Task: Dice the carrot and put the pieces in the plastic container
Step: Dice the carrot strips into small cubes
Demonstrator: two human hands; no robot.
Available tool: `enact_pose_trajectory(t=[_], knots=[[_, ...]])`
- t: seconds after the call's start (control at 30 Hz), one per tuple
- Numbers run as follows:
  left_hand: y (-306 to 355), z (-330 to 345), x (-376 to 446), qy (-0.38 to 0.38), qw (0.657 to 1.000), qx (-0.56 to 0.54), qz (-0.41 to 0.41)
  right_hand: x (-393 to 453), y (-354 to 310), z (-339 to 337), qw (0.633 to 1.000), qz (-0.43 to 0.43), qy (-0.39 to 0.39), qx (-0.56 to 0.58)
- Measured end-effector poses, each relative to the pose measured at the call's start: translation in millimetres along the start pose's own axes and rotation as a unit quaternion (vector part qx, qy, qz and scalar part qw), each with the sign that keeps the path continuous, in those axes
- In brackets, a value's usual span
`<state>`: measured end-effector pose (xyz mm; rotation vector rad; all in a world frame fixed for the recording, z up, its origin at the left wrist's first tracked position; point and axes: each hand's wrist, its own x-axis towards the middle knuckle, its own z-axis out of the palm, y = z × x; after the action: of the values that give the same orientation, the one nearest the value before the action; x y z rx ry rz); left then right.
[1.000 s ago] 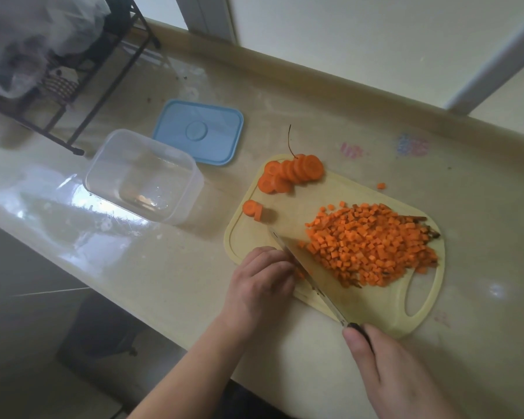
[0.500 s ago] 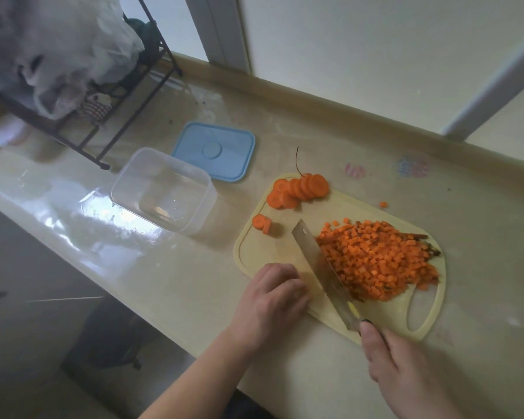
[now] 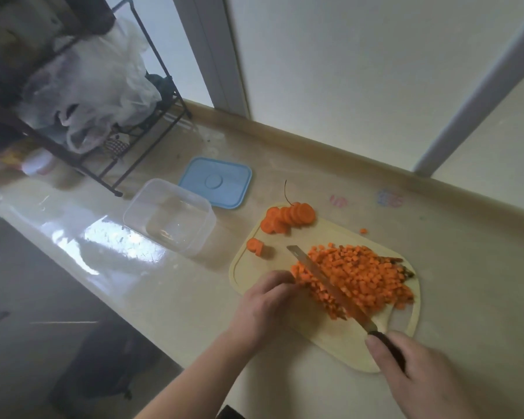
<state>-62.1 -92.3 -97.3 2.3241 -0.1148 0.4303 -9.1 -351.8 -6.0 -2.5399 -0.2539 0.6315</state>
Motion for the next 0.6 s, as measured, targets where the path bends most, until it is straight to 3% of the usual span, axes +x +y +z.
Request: enact_pose_trajectory(t=[0.13,0.2,0.23,0.33,0.4,0.6], knots=[[18.1,-10.9,-9.7,0.175,0.979,0.016,-0.107,3.5,5.6,-5.9,0.988,-0.082,0.054,-0.119],[31.2,-16.0,-1.1,0.208,0.973,0.028,-0.099,6.6,11.5,-2.8,0.981,-0.110,0.040,-0.157],[37.6,-18.1,5.1,0.186,0.980,0.031,-0.065,7.4,14.3,-1.0,0.972,-0.138,0.066,-0.177],[52.7,-16.8,25.3,0.030,0.997,0.066,0.023,9.9,14.7,1.4,0.942,-0.215,0.158,-0.202],[56.4,-9.8,33.8,-0.029,0.995,0.093,0.019,9.9,13.5,2.7,0.926,-0.247,0.191,-0.214],[52.5,4.1,44.5,-0.100,0.989,0.103,-0.018,8.8,16.0,7.6,0.906,-0.280,0.220,-0.229]])
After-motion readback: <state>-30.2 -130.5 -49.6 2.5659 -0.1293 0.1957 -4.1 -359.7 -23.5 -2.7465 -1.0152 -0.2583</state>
